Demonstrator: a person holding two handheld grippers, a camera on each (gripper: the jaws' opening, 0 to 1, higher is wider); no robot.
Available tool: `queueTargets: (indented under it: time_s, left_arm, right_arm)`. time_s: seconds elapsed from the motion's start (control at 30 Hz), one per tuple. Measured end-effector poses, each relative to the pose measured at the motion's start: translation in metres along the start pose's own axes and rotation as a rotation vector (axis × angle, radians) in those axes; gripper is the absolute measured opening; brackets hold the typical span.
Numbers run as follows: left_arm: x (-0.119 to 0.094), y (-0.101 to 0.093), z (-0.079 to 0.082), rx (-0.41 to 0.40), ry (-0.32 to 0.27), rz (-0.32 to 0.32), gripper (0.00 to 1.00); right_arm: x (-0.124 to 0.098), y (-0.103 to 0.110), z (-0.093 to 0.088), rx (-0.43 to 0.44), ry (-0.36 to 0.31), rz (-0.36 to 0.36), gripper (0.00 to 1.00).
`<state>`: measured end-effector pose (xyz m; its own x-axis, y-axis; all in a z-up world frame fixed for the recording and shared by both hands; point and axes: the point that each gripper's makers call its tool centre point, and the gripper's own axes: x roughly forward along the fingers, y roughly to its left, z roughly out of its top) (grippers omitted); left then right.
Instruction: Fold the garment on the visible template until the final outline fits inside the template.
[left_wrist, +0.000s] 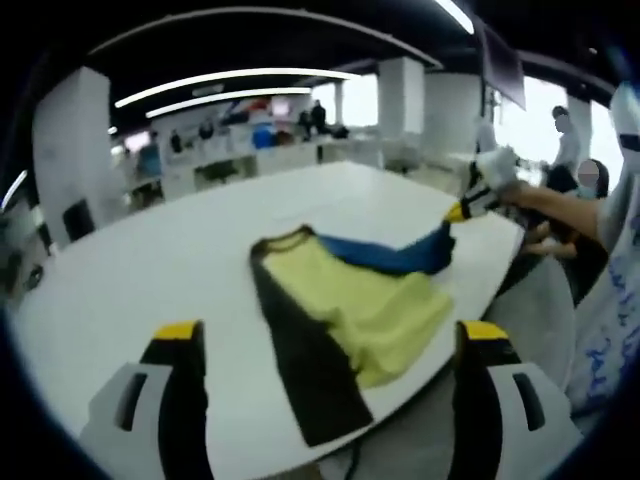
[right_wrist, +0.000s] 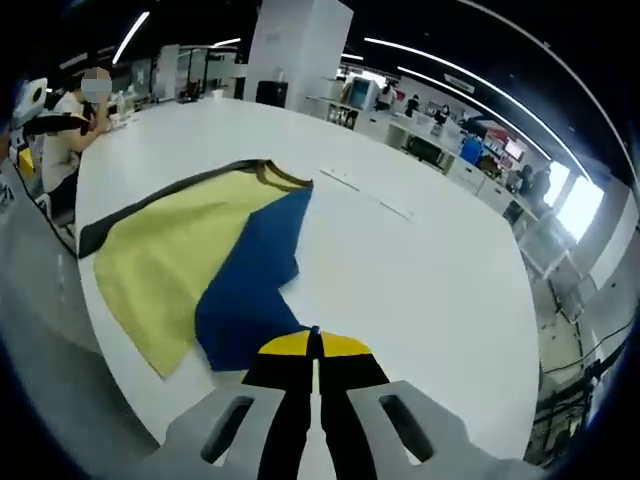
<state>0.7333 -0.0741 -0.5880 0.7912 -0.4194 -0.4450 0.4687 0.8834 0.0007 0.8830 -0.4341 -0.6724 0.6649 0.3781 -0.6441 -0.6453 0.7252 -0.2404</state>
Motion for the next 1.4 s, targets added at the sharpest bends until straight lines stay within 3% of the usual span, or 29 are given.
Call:
queueTargets:
  time_s: [0.37,0.9,1.1,1.4]
  left_arm:
    - [0.001,-0.010,0.004,0.013,0.010,0.032,1.00]
    - [-0.006,-0.012,0.003,-0.024,0.028,0.122,0.99]
    - [-0.007,-0.013,0.006,-0.036,0.022,0.140,0.99]
    - [-0.003,-0.017,0.006,-0.049,0.038,0.161,0.98]
  right_arm:
    - [0.010,-0.043,-0.016,0.001,0.004,-0.009,0.01]
    - [0.032,-0.109,-0.018,-0.003,-0.008,-0.018,0.01]
    - [0.035,-0.124,-0.019,-0.014,-0.007,-0.037,0.01]
    - [0.049,-0.176,-0.027,0.000,0.003,-0.097,0.01]
